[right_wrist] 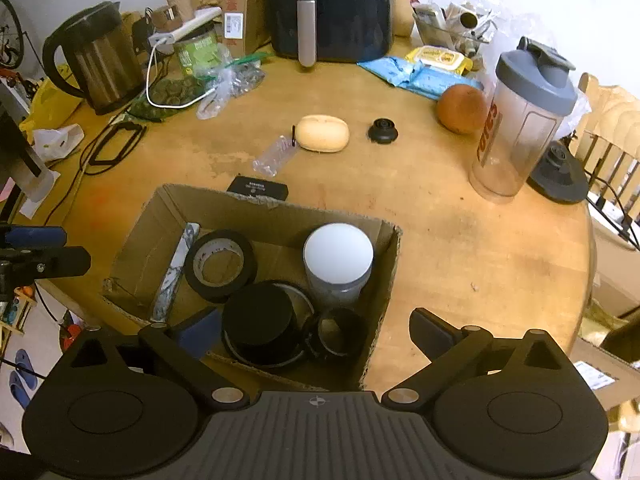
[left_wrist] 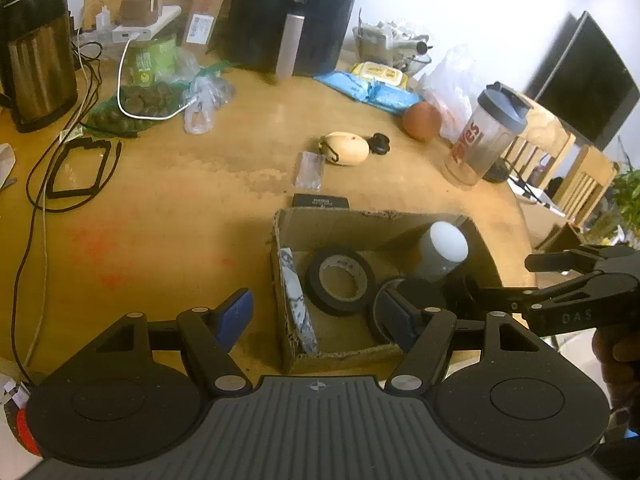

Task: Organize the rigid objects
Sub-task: 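Lower the small black cup into the box and open the right tool, then move the left tool to the black rectangular case on the table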

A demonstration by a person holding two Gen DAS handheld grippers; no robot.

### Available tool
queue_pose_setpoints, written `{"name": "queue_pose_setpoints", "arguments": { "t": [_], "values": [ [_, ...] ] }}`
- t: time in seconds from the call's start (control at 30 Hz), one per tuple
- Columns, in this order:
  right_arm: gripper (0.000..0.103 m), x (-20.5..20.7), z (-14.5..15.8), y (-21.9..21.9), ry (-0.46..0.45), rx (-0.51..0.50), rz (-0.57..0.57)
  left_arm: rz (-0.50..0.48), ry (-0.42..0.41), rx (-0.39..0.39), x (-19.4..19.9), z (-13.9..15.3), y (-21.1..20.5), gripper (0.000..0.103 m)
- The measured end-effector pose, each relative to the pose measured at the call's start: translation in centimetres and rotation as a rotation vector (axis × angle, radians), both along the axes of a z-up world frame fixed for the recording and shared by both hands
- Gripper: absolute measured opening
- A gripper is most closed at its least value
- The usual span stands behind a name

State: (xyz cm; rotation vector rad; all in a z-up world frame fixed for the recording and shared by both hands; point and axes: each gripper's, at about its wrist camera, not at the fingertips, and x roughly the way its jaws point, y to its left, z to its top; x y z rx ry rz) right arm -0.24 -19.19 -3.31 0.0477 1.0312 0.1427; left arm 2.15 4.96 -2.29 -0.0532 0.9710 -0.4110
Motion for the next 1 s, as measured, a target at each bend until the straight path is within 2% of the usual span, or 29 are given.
{"name": "queue_pose_setpoints", "arguments": {
  "t": [0.43,0.77,1.0],
  "values": [
    [0.103,-0.5,-0.8,-0.2,0.01,0.035,-0.067,-0.032,0.077,0.073,0.5,-1.2,-0.9,0.07],
    [0.103,0.2,-0.9,-0.9,-0.006,-0.001,-0.106,-0.019,0.077,0.088,1.4,-1.5,-1.5,0.082],
    [0.103,1.3,-1.1,-1.7,0.01,0.004,-0.112,-0.026,0.062,0.092,2.4,-1.2,-2.1,0.082]
  ]
}}
